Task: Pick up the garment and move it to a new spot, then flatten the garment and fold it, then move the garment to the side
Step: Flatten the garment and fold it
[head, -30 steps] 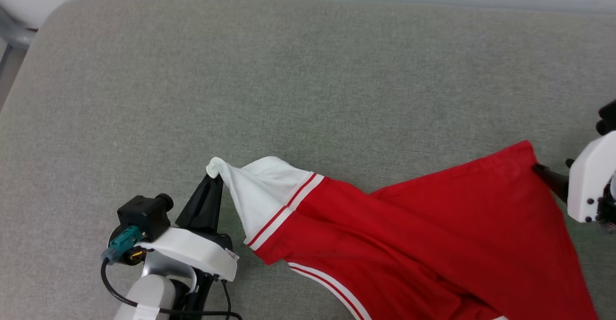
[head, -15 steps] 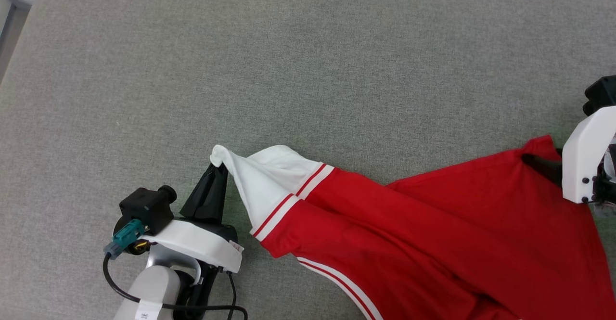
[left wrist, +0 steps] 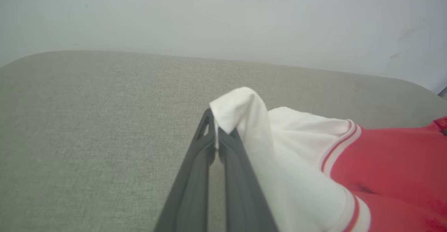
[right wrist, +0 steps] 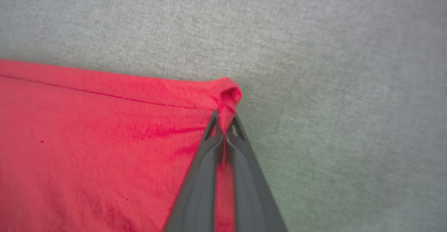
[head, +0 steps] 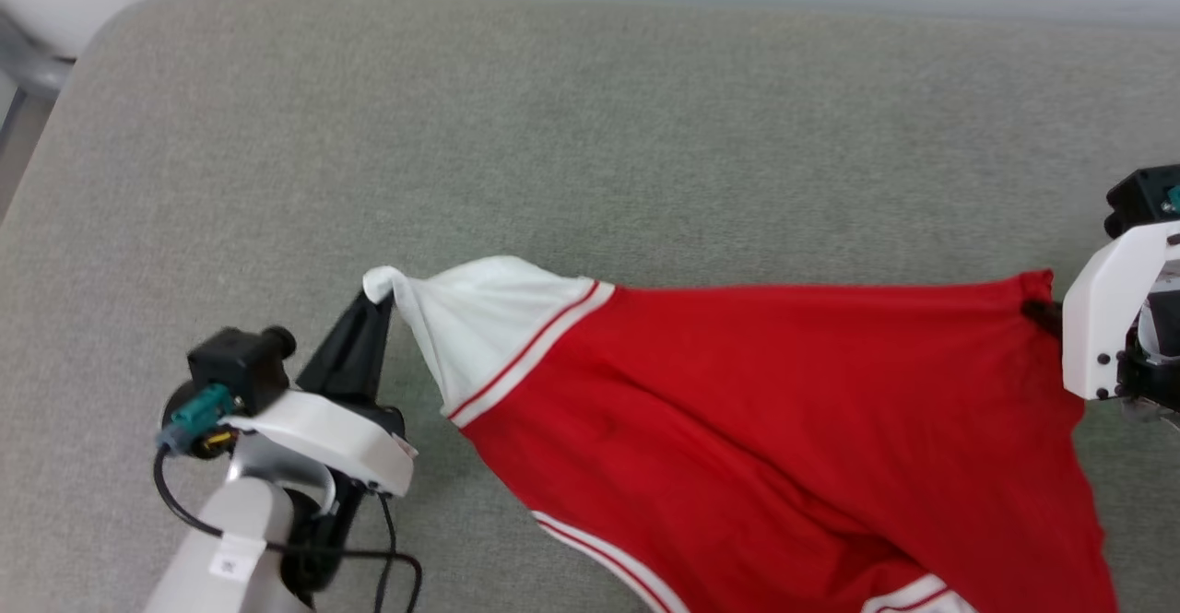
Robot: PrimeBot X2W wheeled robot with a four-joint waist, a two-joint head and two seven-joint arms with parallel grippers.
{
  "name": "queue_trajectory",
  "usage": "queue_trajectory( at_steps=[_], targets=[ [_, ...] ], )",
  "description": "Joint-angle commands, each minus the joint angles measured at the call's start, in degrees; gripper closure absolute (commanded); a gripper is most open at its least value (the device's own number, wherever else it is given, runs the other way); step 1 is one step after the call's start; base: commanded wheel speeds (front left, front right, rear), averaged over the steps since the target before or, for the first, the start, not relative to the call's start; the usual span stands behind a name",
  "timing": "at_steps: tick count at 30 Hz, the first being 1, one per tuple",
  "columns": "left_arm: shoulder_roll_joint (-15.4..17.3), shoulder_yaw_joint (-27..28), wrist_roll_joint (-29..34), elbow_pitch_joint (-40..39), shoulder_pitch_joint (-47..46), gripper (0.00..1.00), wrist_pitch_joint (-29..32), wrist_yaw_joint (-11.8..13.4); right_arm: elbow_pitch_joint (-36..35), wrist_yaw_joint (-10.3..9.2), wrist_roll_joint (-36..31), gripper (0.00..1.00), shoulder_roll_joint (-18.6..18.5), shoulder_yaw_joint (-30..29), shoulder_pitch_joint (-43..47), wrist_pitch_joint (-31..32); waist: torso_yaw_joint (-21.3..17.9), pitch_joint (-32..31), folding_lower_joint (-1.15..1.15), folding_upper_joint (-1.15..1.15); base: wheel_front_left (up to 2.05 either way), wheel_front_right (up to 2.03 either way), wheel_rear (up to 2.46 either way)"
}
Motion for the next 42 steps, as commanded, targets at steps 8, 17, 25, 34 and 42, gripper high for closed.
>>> queue_trajectory(
  at_steps=[8,17,25,34,42],
  targets=[
    [4.2,1.9,-0.8,3.3,-9.8,1.00,3.0,-0.8,3.2,-0.10,-4.8,1.00,3.1,-2.0,-3.7,-7.7,-5.6,-6.1,0.00,0.00,0.00,0.00,0.00],
    [5.1,2.1,-2.6,16.9,-29.5,1.00,6.4,-1.7,8.5,-0.12,-11.0,1.00,6.0,-5.6,-13.0,-16.4,-8.0,-6.7,0.00,0.00,0.00,0.00,0.00],
    [8.6,1.5,1.1,26.8,-48.3,1.00,5.5,-1.0,12.0,-0.14,-16.9,1.00,8.3,-9.0,-28.5,-22.9,-10.0,-3.3,0.00,0.00,0.00,0.00,0.00],
    [10.7,0.8,3.8,31.8,-67.8,1.00,5.5,-0.5,15.3,-0.21,-23.1,1.00,9.5,-14.4,-46.9,-27.3,-9.5,6.1,0.00,0.00,0.00,0.00,0.00],
    [10.1,0.9,3.4,36.1,-77.7,1.00,5.3,-0.4,18.3,-0.28,-27.1,1.00,10.6,-17.8,-57.7,-30.7,-7.9,16.3,0.00,0.00,0.00,0.00,0.00]
  ],
)
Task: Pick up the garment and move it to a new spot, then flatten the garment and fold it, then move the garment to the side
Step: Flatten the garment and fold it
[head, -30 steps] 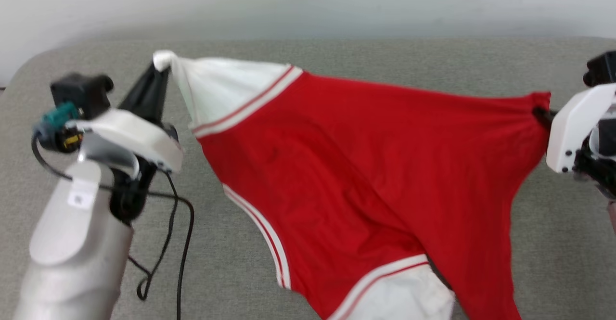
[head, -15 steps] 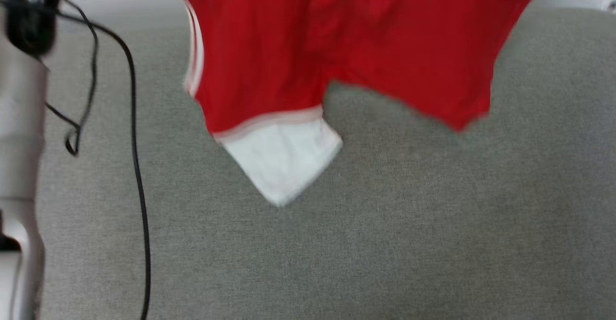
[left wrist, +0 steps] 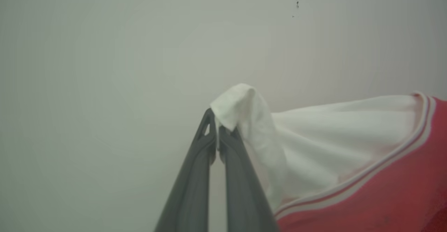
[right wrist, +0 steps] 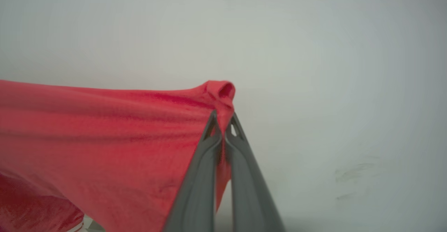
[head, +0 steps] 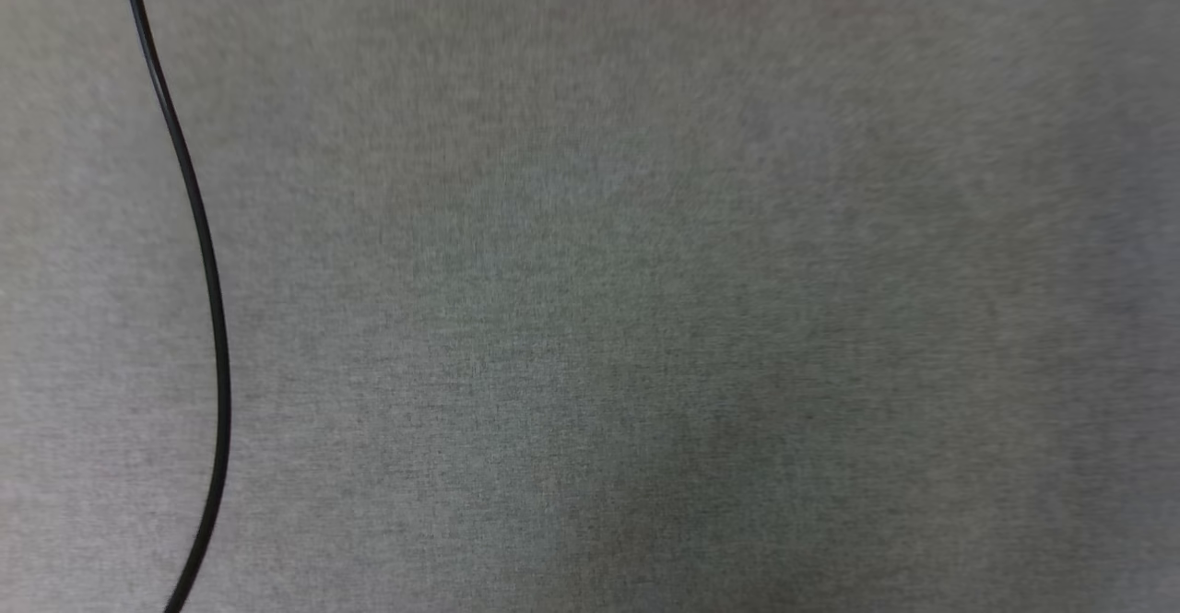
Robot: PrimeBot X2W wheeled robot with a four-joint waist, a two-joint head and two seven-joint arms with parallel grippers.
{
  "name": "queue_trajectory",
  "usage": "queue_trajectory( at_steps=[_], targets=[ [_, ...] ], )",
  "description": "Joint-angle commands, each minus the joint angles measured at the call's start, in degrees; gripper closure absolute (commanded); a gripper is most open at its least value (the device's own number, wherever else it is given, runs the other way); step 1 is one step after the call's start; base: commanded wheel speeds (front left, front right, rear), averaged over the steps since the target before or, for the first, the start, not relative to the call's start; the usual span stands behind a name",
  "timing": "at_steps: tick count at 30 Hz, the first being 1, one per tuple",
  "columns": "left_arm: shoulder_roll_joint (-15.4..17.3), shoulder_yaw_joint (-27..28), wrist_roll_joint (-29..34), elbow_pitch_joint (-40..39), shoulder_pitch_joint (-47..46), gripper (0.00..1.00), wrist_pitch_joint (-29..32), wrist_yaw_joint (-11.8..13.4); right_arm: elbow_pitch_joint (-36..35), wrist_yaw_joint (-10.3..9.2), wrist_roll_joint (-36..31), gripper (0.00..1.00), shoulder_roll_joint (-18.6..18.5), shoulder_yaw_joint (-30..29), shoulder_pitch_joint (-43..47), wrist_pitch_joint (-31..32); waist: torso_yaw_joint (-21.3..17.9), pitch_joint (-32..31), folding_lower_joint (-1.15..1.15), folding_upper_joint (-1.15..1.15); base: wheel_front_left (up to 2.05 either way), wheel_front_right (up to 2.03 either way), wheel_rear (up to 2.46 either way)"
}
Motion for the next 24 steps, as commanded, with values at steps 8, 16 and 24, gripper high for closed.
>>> queue_trajectory(
  at_steps=[8,16,24],
  targets=[
    [-0.5,1.4,-3.4,6.6,0.1,1.00,-1.0,-0.5,6.1,-0.40,-1.4,1.00,2.2,1.6,-2.6,-4.4,1.5,9.2,-0.01,0.00,0.00,0.00,0.00],
    [-0.4,1.8,-7.8,11.5,7.6,1.00,-2.5,-1.3,11.4,-0.36,1.3,1.00,2.9,5.9,3.9,-6.6,1.3,7.5,-0.01,0.00,0.00,0.00,0.00],
    [0.2,-1.3,-15.8,7.6,27.1,1.00,-6.0,-1.3,12.3,-0.37,9.6,1.00,1.4,12.0,21.2,-10.0,1.4,0.1,-0.01,0.00,0.00,0.00,0.00]
  ],
)
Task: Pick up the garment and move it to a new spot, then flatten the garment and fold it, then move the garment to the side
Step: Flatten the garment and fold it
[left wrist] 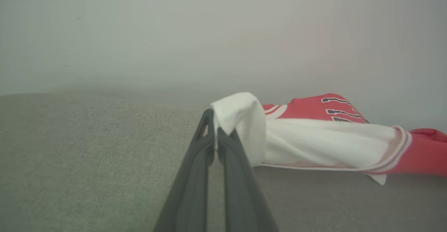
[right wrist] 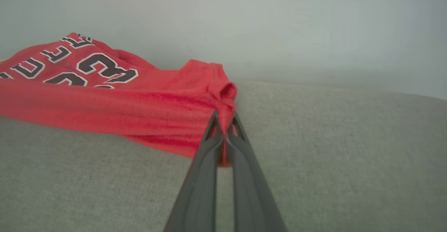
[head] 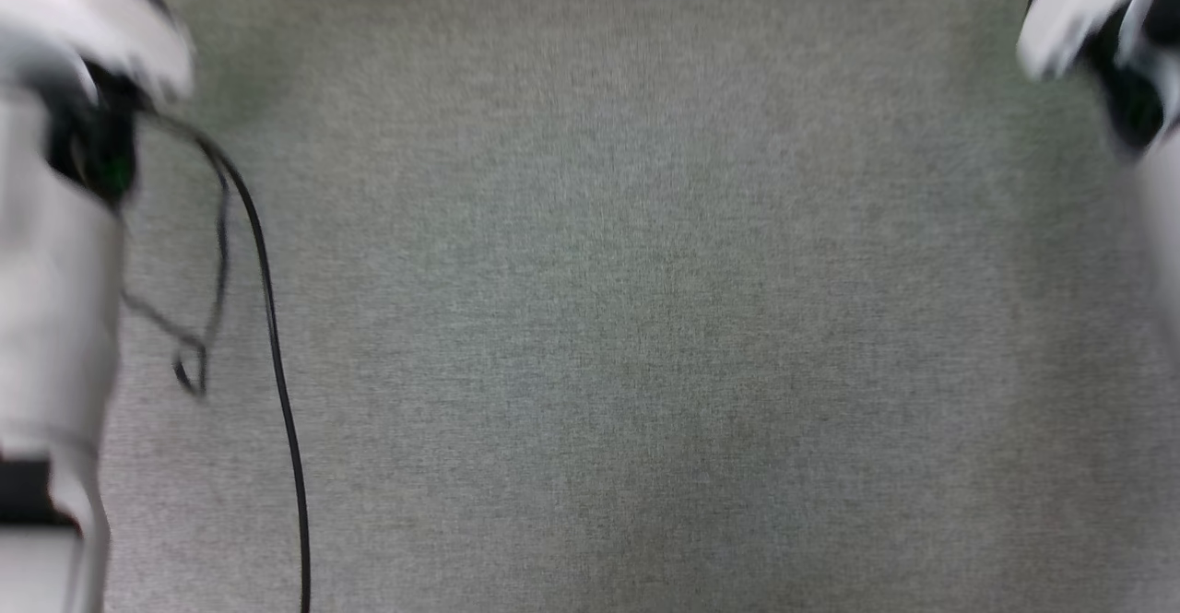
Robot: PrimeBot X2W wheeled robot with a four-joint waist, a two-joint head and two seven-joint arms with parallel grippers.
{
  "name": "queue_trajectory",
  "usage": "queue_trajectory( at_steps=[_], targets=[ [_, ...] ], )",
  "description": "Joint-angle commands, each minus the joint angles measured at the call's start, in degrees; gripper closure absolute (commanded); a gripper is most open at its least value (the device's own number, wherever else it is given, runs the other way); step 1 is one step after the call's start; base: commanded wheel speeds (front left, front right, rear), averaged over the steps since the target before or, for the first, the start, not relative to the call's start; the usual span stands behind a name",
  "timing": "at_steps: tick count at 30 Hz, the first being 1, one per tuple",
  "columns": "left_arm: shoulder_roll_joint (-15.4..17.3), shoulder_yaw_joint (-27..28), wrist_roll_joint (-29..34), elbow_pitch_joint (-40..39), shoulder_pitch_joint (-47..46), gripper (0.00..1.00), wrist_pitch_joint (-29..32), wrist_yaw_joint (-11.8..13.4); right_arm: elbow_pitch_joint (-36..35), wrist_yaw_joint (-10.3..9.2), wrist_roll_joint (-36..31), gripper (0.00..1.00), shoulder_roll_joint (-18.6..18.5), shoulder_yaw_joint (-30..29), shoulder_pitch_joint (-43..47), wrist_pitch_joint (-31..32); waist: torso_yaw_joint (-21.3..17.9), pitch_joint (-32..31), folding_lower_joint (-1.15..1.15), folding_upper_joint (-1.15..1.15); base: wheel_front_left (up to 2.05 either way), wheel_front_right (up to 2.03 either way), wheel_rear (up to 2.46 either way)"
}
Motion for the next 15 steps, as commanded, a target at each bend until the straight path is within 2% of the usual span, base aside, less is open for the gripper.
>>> queue_trajectory(
  at_steps=[1,7,11,15],
  targets=[
    [1.4,0.0,-0.6,-0.3,2.3,1.00,-0.5,0.2,-0.1,-0.25,0.7,1.00,-1.5,0.1,2.1,-0.3,0.3,-2.8,0.00,0.00,0.00,0.00,0.00],
    [3.1,-2.0,-4.7,-6.7,18.6,1.00,-2.5,0.2,-5.3,-0.28,6.9,1.00,-3.4,4.5,16.8,-2.6,0.4,-8.6,0.00,0.00,0.00,0.00,0.00],
    [4.2,-1.0,-5.8,-10.2,29.3,1.00,-3.3,0.3,-9.4,-0.30,10.1,1.00,-5.2,6.5,25.7,-2.9,0.3,-12.9,0.00,0.00,0.00,0.00,0.00],
    [4.4,0.8,-7.0,-14.6,39.3,1.00,-3.4,2.1,-13.6,-0.47,12.4,1.00,-6.9,7.1,34.0,-2.5,0.2,-17.3,0.00,0.00,0.00,0.00,0.00]
  ],
)
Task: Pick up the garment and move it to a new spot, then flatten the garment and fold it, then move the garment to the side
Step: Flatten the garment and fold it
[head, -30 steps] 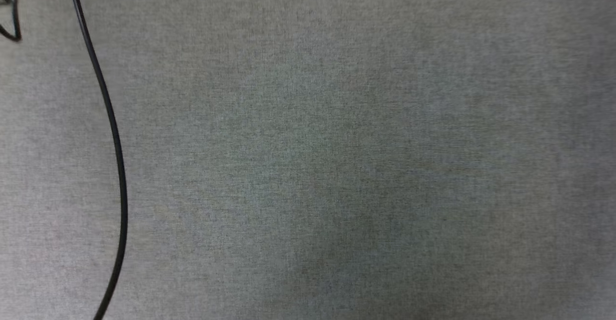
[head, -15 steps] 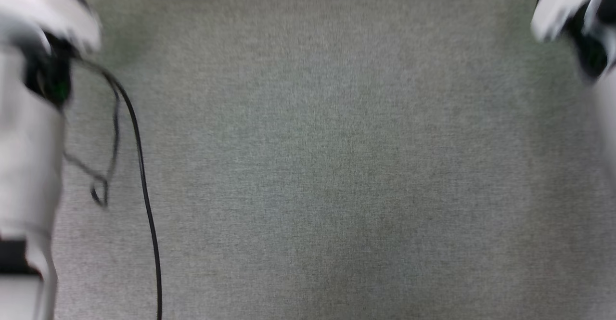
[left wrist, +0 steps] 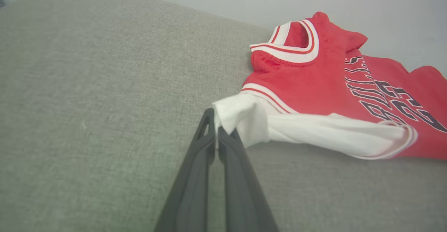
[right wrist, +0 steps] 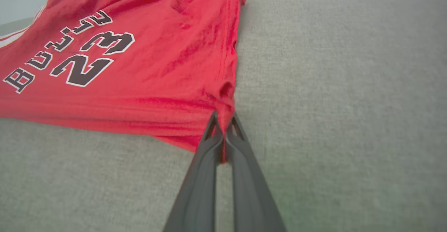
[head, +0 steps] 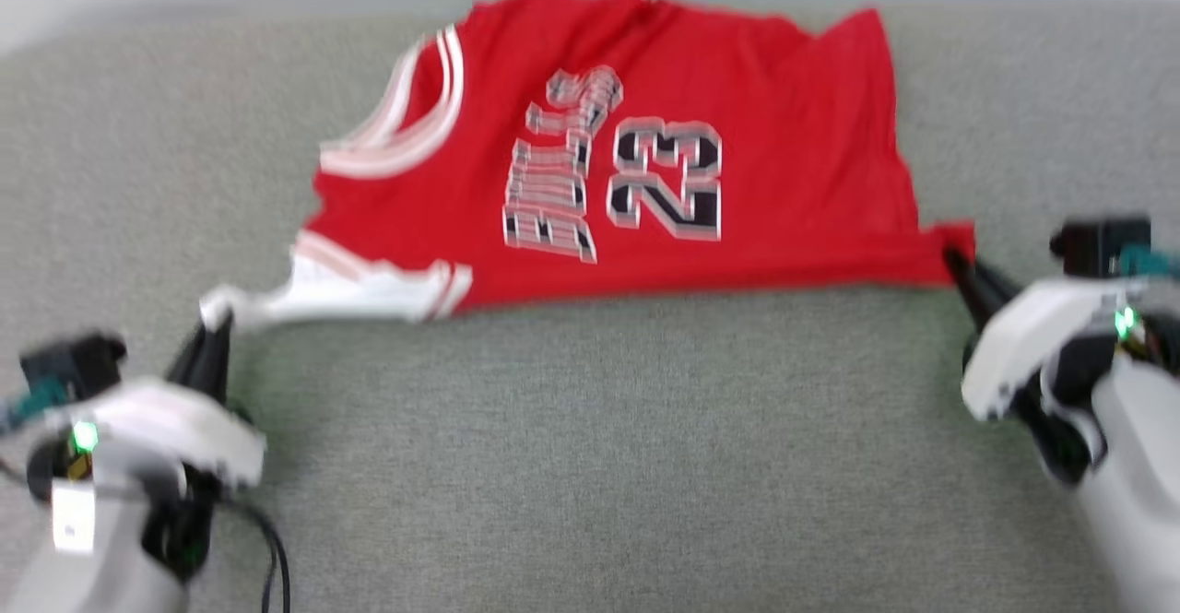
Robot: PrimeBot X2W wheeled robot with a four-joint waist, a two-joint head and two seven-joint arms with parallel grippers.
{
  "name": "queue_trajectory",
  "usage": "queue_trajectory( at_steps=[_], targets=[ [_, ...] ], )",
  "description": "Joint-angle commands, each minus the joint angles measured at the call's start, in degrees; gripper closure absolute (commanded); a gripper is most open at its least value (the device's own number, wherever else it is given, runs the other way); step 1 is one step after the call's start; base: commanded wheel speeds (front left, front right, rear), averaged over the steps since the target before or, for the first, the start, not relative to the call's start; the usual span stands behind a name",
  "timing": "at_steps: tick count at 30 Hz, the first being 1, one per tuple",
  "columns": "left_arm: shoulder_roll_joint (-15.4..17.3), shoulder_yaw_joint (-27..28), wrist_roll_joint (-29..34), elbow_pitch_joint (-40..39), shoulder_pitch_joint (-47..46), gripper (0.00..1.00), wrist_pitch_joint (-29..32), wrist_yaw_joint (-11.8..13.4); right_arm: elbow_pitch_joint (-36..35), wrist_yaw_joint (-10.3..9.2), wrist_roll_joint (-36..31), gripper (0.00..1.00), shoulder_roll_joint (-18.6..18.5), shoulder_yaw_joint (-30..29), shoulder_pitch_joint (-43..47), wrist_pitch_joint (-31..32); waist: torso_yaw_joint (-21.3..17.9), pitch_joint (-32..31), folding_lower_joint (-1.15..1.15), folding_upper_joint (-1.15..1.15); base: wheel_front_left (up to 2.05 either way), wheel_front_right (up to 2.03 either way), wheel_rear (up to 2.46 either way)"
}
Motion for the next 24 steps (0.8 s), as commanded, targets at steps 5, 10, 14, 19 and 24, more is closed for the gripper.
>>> queue_trajectory(
  at_steps=[5,10,14,19,24],
  targets=[
    [1.5,2.6,-2.0,-5.7,11.8,1.00,-0.3,4.2,-4.5,-0.79,1.3,1.00,-3.4,-2.4,10.4,0.5,0.2,-7.4,0.02,0.00,0.00,0.00,0.00],
    [2.1,3.2,-3.3,-13.7,22.2,1.00,1.6,7.8,-10.9,-0.79,0.8,1.00,-2.4,-5.1,20.8,2.9,0.4,-11.6,0.02,0.00,0.00,0.00,0.00],
    [2.8,3.6,-4.3,-20.4,29.5,1.00,3.5,10.6,-17.0,-0.79,-1.0,1.00,-1.5,-8.4,28.4,5.4,0.5,-13.9,0.02,0.00,0.00,0.00,0.00],
    [3.8,4.3,-5.7,-28.1,37.3,1.00,6.1,13.9,-25.2,-0.79,-3.9,1.00,1.0,-14.0,38.1,9.0,0.9,-15.7,0.02,0.00,0.00,0.00,0.00],
    [3.8,4.7,-6.6,-34.3,41.3,1.00,7.5,16.0,-33.7,-0.77,-6.6,1.00,4.6,-18.4,44.9,12.7,1.0,-15.8,0.02,0.00,0.00,0.00,0.00]
  ],
)
